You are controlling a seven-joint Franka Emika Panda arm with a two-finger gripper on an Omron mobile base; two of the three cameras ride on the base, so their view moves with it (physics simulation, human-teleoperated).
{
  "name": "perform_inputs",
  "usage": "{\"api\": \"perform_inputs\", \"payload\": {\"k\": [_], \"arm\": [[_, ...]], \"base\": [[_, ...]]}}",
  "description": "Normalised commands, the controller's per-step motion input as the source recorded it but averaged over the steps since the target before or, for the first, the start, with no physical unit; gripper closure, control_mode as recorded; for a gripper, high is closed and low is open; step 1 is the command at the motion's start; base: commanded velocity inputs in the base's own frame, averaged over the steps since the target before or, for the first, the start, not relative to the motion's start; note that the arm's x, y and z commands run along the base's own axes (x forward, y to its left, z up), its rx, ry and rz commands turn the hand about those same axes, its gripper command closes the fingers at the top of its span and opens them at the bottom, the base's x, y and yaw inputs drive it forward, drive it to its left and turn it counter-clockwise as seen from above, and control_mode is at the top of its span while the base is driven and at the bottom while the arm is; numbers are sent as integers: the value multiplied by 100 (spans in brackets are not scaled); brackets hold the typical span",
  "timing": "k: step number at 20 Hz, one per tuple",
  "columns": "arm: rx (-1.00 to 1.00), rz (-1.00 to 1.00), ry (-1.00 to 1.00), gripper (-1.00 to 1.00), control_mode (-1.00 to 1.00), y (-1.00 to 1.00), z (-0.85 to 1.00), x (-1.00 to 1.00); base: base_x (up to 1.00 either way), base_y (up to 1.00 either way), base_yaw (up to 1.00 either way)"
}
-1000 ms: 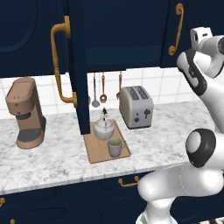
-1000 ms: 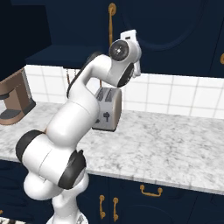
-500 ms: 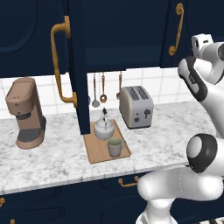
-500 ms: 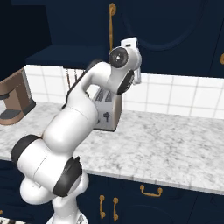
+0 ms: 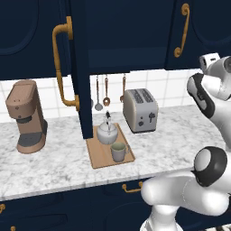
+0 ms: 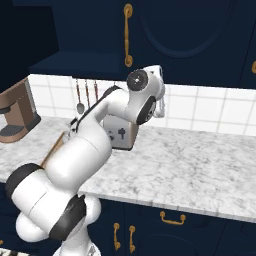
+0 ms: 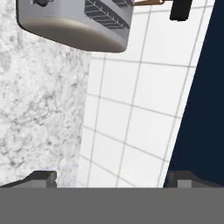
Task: Pick the kettle from the counter and place it on the tray. Then pick the mug from the cabinet and place it on the tray. Then close the cabinet doors.
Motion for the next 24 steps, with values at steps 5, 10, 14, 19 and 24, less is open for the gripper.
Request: {"api": "perform_inputs", "payload": {"k": [5, 10, 14, 19, 24], "arm": [[0, -8, 0, -100, -100, -2, -30, -84], [0, -9, 0, -100, -100, 9, -2, -77], [-8, 0, -2, -100, -100, 7, -6, -7], [-17, -3, -30, -100, -100, 33, 0, -90], [-32, -6, -21, -100, -100, 80, -7, -64]], "base": [[0, 0, 0], [0, 0, 0], [0, 0, 0], [0, 0, 0], [0, 0, 0]]}}
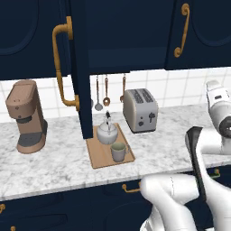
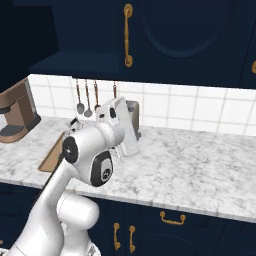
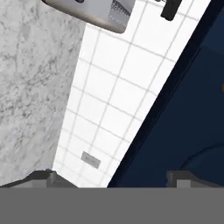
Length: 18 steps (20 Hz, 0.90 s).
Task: Pick the kettle from the counter and place it on the tray. Then pick the mug from the cabinet and place it on the tray. Then close the cabinet doors.
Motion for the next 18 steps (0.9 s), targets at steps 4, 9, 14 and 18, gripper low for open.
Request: {"api": "perform_inputs", "payload": {"k": [4, 9, 14, 18], "arm": [[-23, -11, -20, -100, -100, 96, -2, -23], [-23, -16, -16, -100, -100, 100, 4, -17], [-29, -10, -1, -100, -100, 100, -2, -4], [-27, -4, 0, -100, -100, 76, -10, -1]], "base": [[0, 0, 0], [0, 0, 0], [0, 0, 0], [0, 0, 0]]}}
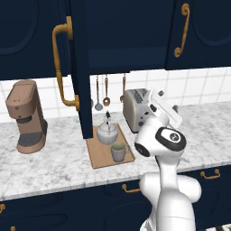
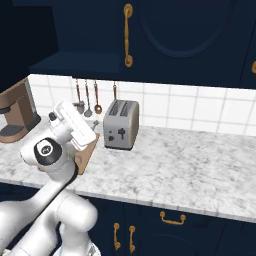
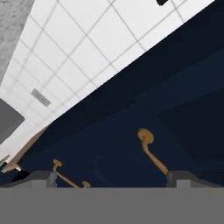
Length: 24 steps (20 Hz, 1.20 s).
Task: Pick the kettle from the counter and place it on the tray. Then pick the mug from the cabinet and place it on the tray. Then close the cabinet doors.
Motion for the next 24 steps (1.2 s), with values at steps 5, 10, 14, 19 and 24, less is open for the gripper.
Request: {"api": "perform_inputs", "payload": {"k": [5, 10, 14, 19, 24], "arm": [[-15, -1, 3, -100, -100, 48, -11, -4], [-2, -16, 0, -100, -100, 58, 0, -47], [-6, -22, 0, -100, -100, 78, 0, -53], [-18, -27, 5, -100, -100, 98, -3, -22], [-14, -29, 8, -100, -100, 96, 0, -21]], "base": [[0, 0, 0], [0, 0, 0], [0, 0, 0], [0, 0, 0], [0, 0, 0]]}}
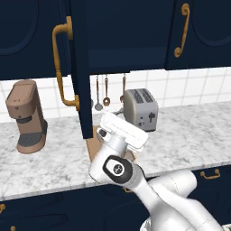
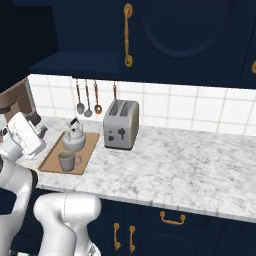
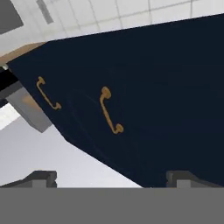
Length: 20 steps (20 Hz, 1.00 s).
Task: Pick the kettle from the counter and place it on the tray. Then pick the mug from the cabinet and place it on the tray. Then close the cabinet doors.
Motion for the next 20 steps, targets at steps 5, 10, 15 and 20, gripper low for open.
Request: {"api": "perform_inputs", "payload": {"k": [5, 10, 15, 20], "arm": [[-10, -27, 11, -100, -100, 93, 1, -22], [-11, -29, 11, -100, -100, 89, 5, -3], [-19, -30, 10, -100, -100, 50, -15, 20], [-21, -31, 5, -100, -100, 40, -1, 11]], "base": [[0, 0, 0], [0, 0, 0], [0, 0, 0], [0, 0, 0]]}}
